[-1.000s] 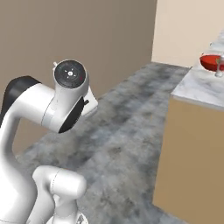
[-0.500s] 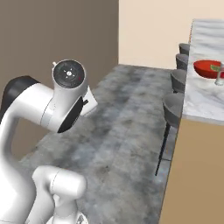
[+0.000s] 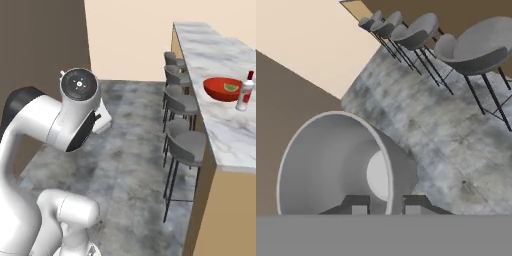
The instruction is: There is a bowl on the dining counter. Grab a lemon wedge from the fridge and place it in the bowl. Then get the liquor bottle and glass cup from the cabinet and place them next to the bowl.
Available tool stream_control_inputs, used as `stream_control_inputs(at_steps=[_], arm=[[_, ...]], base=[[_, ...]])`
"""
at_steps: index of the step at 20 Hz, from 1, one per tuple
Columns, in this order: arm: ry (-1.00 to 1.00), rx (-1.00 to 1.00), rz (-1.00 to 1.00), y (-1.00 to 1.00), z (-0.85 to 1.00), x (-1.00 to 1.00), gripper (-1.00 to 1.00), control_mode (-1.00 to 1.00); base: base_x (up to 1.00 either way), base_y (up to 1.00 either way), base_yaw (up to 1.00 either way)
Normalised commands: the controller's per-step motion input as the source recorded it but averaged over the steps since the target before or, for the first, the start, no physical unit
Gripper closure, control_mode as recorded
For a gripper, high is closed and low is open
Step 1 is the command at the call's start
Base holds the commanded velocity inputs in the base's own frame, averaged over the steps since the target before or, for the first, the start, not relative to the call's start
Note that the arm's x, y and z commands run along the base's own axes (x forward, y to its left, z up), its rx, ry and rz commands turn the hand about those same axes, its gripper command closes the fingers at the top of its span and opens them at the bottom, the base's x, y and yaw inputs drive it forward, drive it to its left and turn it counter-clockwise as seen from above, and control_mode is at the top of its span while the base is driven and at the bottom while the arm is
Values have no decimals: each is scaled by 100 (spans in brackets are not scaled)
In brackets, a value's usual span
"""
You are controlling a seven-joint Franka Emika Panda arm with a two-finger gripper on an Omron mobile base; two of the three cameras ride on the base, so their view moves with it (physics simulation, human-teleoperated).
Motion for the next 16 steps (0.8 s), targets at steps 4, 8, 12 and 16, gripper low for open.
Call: stream_control_inputs(at_steps=[4,8,12,16], arm=[[0,0,0,0,0,0,100,100],[0,0,0,0,0,0,100,100],[0,0,0,0,0,0,100,100],[0,0,0,0,0,0,100,100]], base=[[100,47,-42],[100,43,-43],[100,45,-45],[96,50,-47]])
